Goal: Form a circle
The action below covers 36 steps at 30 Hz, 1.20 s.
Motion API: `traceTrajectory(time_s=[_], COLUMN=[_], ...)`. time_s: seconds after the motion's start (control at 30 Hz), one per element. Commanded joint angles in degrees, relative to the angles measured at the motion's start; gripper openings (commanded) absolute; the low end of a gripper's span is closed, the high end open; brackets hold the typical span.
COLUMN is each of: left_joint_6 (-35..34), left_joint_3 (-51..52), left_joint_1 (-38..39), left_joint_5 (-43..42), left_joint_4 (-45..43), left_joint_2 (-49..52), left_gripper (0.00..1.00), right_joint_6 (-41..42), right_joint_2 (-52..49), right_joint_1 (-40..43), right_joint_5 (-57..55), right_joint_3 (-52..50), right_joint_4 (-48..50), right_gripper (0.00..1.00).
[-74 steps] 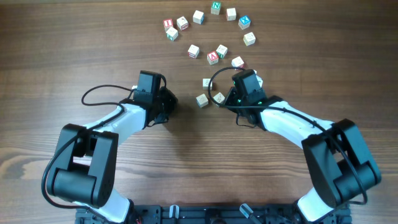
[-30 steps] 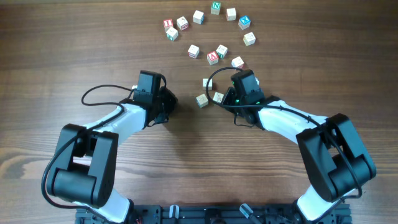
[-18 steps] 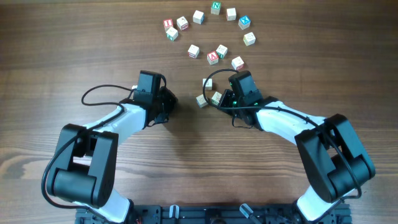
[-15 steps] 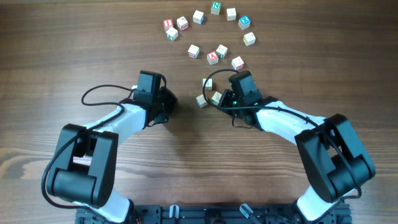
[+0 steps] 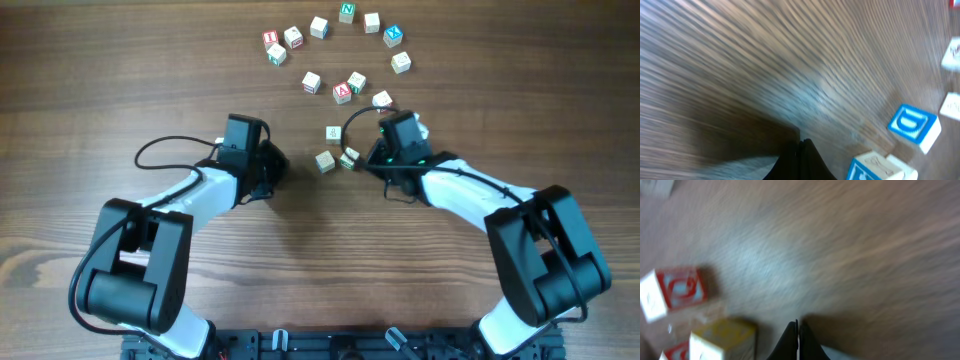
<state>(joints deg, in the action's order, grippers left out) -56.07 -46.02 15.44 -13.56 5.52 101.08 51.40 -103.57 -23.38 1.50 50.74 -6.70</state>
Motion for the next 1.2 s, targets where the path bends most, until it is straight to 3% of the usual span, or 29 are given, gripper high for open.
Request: traceTrajectory(time_s=[0.0,0.07,0.4,1.17], left_joint_6=[0.3,0.3,0.3,0.3], left_joint_3=[2.6,2.6,2.6,2.6], left_joint_1=[1.6,1.6,2.2,2.2], left_joint_5=[-0.1,0.0,1.9,2.5], left_joint_4=[1.2,1.1,0.4,0.5], left_joint_2=[3.2,3.2,3.2,3.2], left_gripper=[0.04,0.04,0.04,0.04], right_joint_6=[-4.6,-8.0,-10.2,-10.9], right_joint_2=[-0.1,-1.4,-4.6,-4.7], right_joint_1=[1.7,1.6,1.5,1.5], right_joint_5=[-0.3,4.0,10.4,15.4], right_joint_3=[-0.5,-0.5,-0.5,-0.5], right_joint_4=[1.6,5.2,10.5,11.6], right_gripper=[0.04,0.04,0.04,0.04])
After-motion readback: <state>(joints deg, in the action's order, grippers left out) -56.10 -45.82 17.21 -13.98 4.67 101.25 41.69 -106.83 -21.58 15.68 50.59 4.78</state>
